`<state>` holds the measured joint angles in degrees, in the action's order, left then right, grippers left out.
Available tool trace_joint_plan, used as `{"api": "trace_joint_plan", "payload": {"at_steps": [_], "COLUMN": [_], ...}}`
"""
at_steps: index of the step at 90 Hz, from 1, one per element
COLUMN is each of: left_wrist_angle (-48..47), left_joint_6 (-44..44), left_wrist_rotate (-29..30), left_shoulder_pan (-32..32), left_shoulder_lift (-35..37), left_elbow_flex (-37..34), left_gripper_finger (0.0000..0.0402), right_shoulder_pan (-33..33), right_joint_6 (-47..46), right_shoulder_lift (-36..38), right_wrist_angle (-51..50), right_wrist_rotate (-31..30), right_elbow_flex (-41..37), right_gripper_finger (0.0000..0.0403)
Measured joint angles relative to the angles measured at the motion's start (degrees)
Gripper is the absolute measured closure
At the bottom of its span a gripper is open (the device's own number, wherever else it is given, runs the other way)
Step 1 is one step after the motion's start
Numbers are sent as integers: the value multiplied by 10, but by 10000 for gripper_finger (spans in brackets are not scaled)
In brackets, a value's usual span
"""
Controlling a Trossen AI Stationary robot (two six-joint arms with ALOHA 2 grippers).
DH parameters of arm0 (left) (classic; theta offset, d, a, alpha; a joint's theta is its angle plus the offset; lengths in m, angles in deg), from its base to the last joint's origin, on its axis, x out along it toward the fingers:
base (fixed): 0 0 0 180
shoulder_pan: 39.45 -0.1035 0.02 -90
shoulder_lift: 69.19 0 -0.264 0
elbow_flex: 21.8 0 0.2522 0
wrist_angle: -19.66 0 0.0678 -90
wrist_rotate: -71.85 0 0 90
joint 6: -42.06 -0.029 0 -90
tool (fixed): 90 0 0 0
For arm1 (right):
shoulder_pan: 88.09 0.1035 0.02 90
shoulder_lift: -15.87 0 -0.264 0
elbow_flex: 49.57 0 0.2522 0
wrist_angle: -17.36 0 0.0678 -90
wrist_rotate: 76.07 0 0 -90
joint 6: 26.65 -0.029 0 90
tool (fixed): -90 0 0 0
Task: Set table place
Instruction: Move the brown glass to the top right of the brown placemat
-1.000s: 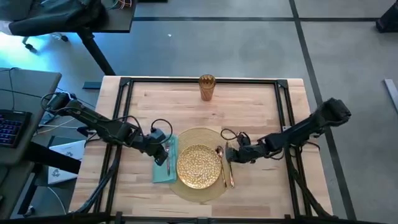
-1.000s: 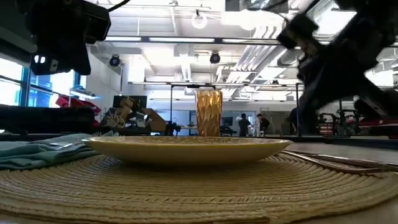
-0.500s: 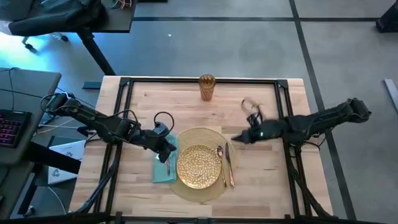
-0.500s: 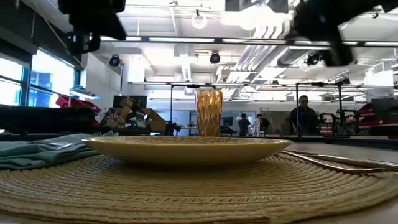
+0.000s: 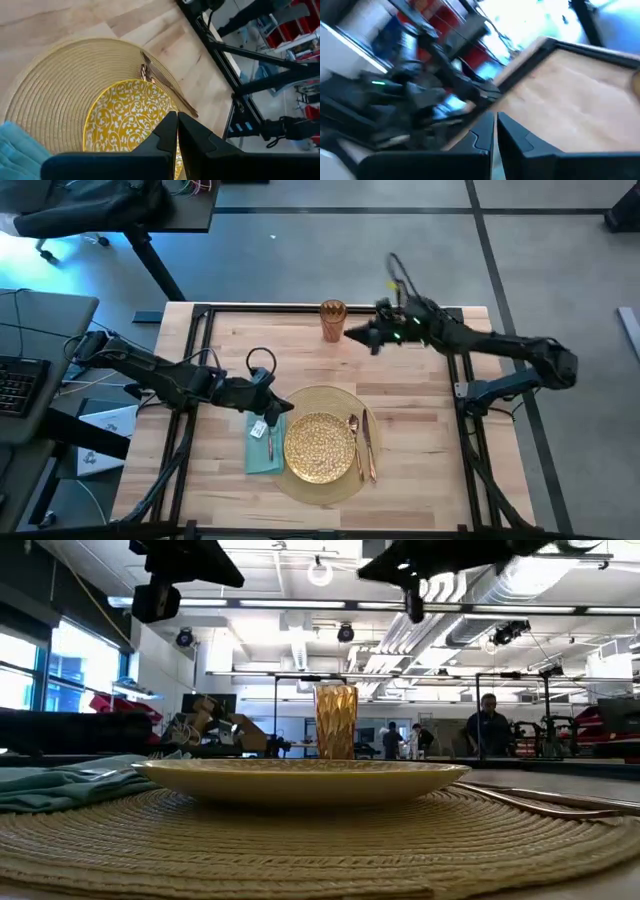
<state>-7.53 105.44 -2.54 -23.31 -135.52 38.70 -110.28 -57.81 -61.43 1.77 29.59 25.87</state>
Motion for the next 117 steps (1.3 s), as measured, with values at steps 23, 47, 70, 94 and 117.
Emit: {"api": "trace_joint_plan", "payload": {"at_steps": [23,47,70,94,117], "left_wrist_angle": [-3,-4,-4,-5,-5], "left_joint_6": [19,31,37,35,24], "left_wrist_rotate": [0,0,30,37,71], "left_shoulder_pan": [-1,-5,-5,-5,-5], "left_shoulder_lift": [0,0,0,0,0], "left_elbow_flex": [0,0,0,0,0], "left_gripper_finger": [402,402,402,402,402], "right_shoulder_pan": [-30,-31,-38,-34,1], "right_joint_6": [256,342,342,375,365], "right_shoulder_lift": [-207,-405,-498,-501,-449], "right_wrist_angle": [-275,-505,-599,-656,-815], "right_wrist_rotate": [-67,-143,-158,-110,-94], "right_elbow_flex": [266,503,596,592,590], "right_gripper_finger": [290,208,235,390,401]}}
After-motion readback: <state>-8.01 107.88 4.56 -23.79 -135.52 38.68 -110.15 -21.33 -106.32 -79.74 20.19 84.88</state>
